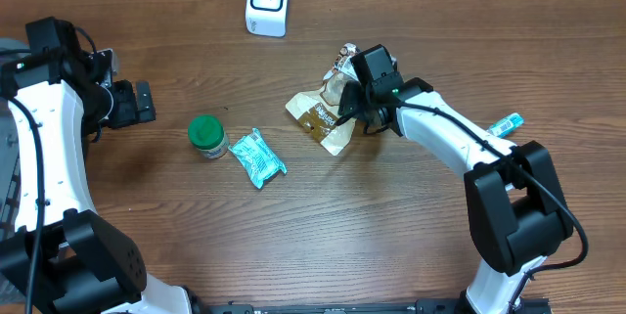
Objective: Scan the item barcode
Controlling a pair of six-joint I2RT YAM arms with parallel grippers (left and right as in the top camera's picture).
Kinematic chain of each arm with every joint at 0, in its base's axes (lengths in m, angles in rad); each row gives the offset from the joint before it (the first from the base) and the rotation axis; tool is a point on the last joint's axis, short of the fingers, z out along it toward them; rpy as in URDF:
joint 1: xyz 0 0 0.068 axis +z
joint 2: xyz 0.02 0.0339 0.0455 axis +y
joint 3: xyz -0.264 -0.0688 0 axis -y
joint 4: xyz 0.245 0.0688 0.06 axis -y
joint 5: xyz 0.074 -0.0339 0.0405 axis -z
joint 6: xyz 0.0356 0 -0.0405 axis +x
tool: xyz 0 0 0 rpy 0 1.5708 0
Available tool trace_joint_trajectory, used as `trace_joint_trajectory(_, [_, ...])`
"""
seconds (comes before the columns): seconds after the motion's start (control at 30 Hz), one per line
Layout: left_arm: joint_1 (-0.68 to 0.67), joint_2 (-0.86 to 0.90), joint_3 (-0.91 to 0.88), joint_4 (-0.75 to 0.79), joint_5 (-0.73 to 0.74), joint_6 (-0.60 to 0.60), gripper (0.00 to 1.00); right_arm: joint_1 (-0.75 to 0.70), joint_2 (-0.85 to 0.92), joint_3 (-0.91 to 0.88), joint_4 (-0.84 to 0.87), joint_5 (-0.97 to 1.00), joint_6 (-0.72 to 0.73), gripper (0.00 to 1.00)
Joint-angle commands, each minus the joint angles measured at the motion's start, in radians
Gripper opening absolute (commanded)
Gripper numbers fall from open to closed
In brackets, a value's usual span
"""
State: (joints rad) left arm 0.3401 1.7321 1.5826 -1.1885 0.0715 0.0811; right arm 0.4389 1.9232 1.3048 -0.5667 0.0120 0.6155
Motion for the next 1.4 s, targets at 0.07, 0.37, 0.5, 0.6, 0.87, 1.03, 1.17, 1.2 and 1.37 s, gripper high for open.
trace_joint_trajectory(0.07, [-0.007,-0.002,0.001,0.000,0.007,-0.006,1.00,-0.001,-0.011,0.008,-0.072,-0.192,0.219,0.71])
trace_joint_trajectory(0.37, [-0.007,-0.002,0.001,0.000,0.007,-0.006,1.00,-0.001,0.120,-0.026,-0.011,-0.208,0.221,0.69])
trace_joint_trajectory(0.5, [-0.007,-0.002,0.001,0.000,0.007,-0.006,1.00,-0.001,0.146,-0.032,-0.021,-0.205,0.145,0.54])
trace_joint_trajectory(0.6, [-0.007,-0.002,0.001,0.000,0.007,-0.006,1.00,-0.005,0.138,-0.027,-0.037,-0.209,0.073,0.37])
trace_joint_trajectory(0.87, [-0.007,-0.002,0.001,0.000,0.007,-0.006,0.99,-0.022,0.091,0.087,-0.222,-0.385,-0.596,0.36])
trace_joint_trajectory(1.03, [-0.007,-0.002,0.001,0.000,0.007,-0.006,1.00,-0.033,0.091,0.139,-0.360,-0.362,-0.814,0.41])
trace_joint_trajectory(1.17, [-0.007,-0.002,0.001,0.000,0.007,-0.006,1.00,-0.085,0.091,0.178,-0.381,-0.457,-0.728,0.49])
trace_joint_trajectory(1.2, [-0.007,-0.002,0.001,0.000,0.007,-0.006,1.00,-0.097,0.091,0.187,-0.389,-0.480,-0.706,0.50])
trace_joint_trajectory(1.37, [-0.007,-0.002,0.001,0.000,0.007,-0.006,1.00,-0.193,0.091,0.193,-0.390,-0.579,-0.541,0.73])
